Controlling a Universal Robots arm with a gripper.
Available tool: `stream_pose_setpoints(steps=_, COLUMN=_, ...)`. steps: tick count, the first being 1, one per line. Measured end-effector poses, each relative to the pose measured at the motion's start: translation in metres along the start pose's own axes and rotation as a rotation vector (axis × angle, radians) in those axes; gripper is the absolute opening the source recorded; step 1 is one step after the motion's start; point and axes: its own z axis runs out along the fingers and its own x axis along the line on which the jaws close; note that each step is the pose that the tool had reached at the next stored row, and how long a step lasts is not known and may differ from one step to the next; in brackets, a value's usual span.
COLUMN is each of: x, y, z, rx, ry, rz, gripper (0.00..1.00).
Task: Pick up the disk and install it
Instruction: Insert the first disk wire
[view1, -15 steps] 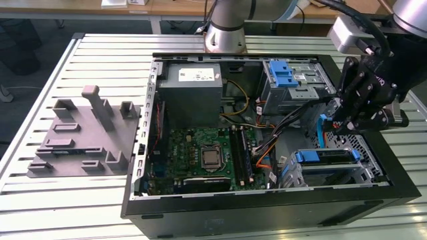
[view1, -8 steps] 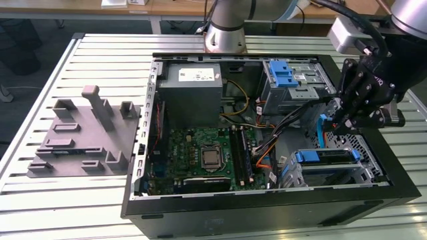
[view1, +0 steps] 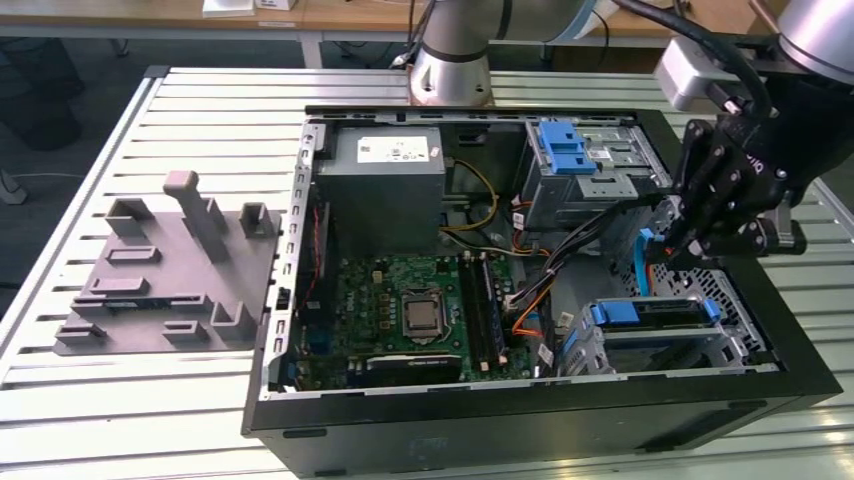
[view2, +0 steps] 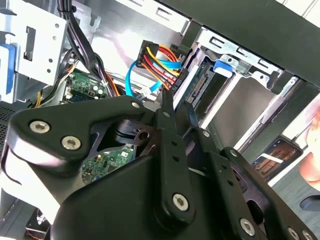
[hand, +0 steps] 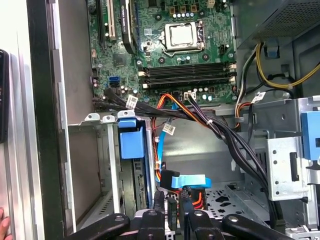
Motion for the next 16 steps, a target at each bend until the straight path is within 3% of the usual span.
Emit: stream_pose_setpoints(steps=16, x=-0.0004, y=-0.0011, z=0.0055, rx=0.0001, ry=0.0000, rz=0.000, gripper=0.26)
